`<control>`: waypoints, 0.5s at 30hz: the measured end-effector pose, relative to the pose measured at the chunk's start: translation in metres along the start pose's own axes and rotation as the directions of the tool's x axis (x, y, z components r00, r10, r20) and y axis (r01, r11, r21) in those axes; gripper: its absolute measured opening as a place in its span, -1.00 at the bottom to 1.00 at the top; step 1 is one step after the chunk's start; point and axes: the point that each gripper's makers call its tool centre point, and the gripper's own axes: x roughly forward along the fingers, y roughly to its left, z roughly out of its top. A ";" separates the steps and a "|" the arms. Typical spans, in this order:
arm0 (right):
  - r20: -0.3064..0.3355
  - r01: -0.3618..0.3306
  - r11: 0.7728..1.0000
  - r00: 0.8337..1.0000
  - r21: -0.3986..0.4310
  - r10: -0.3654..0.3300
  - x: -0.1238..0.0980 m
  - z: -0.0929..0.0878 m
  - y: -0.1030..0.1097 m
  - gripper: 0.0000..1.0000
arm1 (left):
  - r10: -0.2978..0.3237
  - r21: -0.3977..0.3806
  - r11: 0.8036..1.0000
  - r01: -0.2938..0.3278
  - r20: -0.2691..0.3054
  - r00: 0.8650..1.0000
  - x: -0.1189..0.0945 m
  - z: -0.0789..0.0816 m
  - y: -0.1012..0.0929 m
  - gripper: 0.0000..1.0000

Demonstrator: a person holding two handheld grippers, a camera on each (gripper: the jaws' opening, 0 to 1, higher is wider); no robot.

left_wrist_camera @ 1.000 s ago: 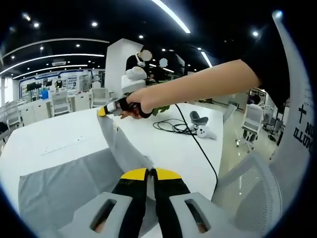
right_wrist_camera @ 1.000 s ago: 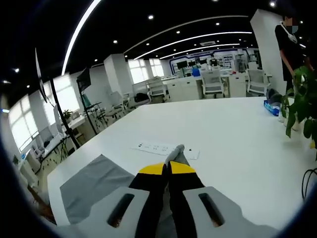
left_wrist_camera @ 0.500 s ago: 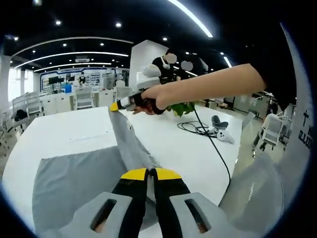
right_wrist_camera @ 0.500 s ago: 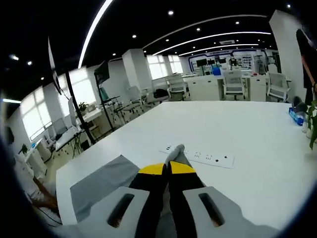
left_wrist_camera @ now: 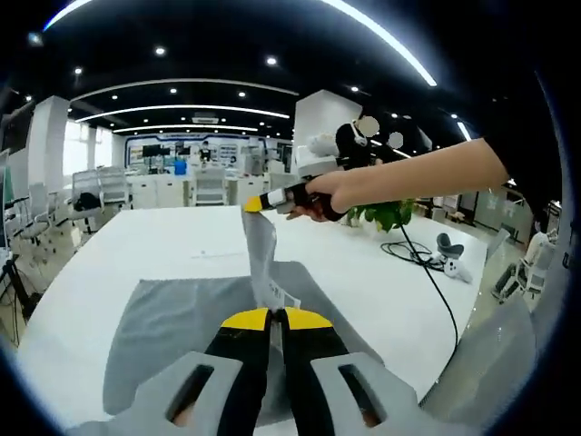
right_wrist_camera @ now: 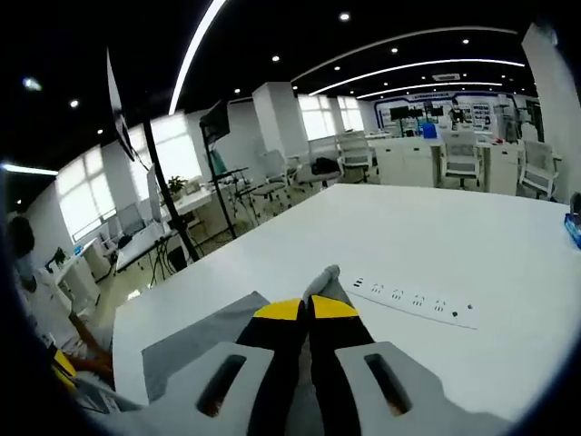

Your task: Fold the towel on the table until its edges align and the towel forms a compact rectangular stack.

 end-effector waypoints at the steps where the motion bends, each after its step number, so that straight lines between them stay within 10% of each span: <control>1: -0.001 -0.005 1.000 1.000 -0.003 0.005 0.003 0.001 0.003 -1.00 | 0.011 -0.003 1.000 -0.011 0.004 1.000 -0.002 -0.001 0.003 -0.91; 15: -0.002 -0.117 0.993 0.993 -0.013 0.117 0.053 0.008 0.063 -1.00 | 0.145 -0.062 0.988 -0.143 0.018 0.989 -0.037 -0.008 0.069 -0.91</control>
